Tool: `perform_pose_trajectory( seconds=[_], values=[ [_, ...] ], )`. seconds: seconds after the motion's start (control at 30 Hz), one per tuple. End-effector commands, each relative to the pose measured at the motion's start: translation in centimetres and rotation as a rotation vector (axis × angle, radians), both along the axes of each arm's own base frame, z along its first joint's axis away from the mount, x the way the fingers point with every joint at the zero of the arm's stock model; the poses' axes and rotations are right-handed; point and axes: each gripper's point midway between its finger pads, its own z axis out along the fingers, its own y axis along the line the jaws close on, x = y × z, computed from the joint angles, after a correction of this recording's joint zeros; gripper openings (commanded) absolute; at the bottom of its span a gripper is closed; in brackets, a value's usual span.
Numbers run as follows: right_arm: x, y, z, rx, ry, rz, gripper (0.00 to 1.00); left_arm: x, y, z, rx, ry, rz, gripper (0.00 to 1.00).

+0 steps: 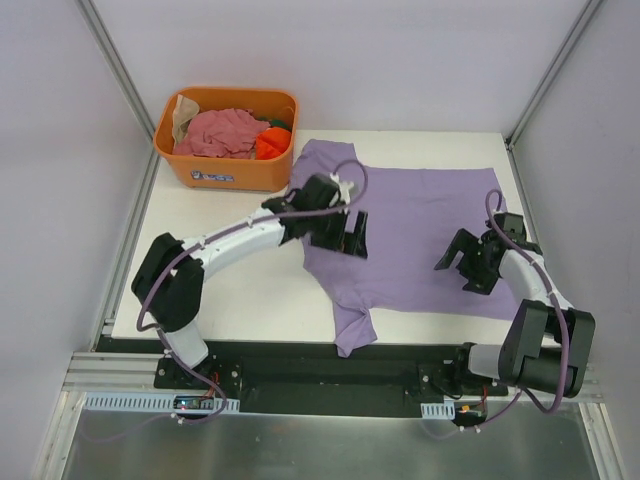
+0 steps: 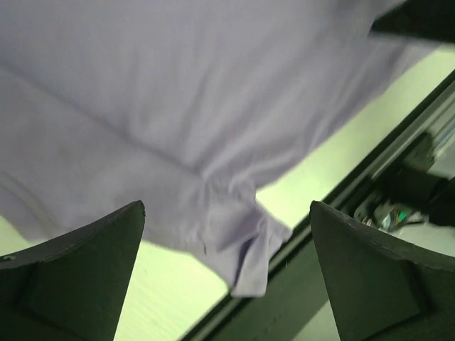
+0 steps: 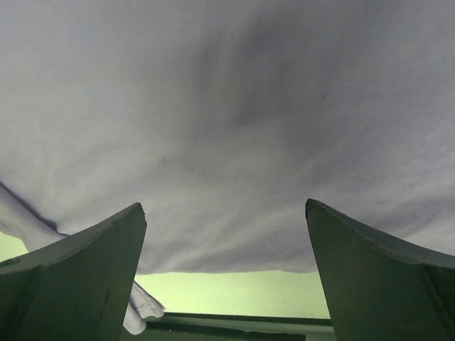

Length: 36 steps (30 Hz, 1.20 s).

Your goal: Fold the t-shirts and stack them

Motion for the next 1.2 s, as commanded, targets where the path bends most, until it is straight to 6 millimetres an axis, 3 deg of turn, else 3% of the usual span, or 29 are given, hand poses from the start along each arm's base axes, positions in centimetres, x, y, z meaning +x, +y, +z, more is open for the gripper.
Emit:
perform_pose_trajectory(
  seconds=[0.0, 0.1, 0.27, 0.37, 0.6, 0.7, 0.87, 0.9, 0.97, 1.07, 1.17],
  values=[
    [1.1, 1.0, 0.1, 0.048, -0.076, 0.028, 0.96, -5.1, 1.9, -5.1, 0.143, 0.099, 0.094, 0.98],
    [1.1, 1.2, -0.4, 0.064, -0.065, 0.027, 0.96, -6.3, 3.2, -6.5, 0.181, 0.104, 0.16, 0.97],
    [0.8, 1.1, -1.1, 0.058, -0.042, 0.011, 0.96, -5.3, 6.5, -9.2, 0.283, 0.081, 0.325, 0.96],
    [0.9, 1.1, -1.0, 0.059, -0.046, 0.013, 0.96, -4.5, 6.7, -10.0, 0.286, 0.096, 0.375, 0.87],
    [0.7, 0.8, -1.4, 0.045, -0.021, 0.008, 0.96, -3.1, 7.3, -12.2, 0.325, 0.131, 0.452, 0.54],
    [0.6, 0.5, -1.5, 0.03, -0.008, 0.003, 0.96, -2.4, 8.6, -12.6, 0.378, 0.088, 0.487, 0.41],
    [0.3, 0.2, -1.9, 0.017, 0.015, -0.005, 0.96, -1.7, 10.8, -12.9, 0.466, 0.033, 0.541, 0.29],
    [0.3, 0.2, -2.0, 0.014, 0.021, -0.007, 0.96, -1.6, 10.9, -13.0, 0.473, 0.033, 0.535, 0.22],
    [0.3, 0.2, -2.1, 0.016, 0.032, -0.004, 0.96, -1.2, 11.3, -13.3, 0.498, 0.012, 0.525, 0.0],
    [0.1, -0.1, -2.4, -0.001, 0.047, -0.007, 0.96, -1.0, 11.9, -13.3, 0.52, -0.007, 0.518, 0.0],
    [-0.4, -0.9, -2.7, -0.044, 0.078, -0.028, 0.96, -0.8, 12.5, -12.0, 0.506, -0.044, 0.543, 0.0]
  ],
)
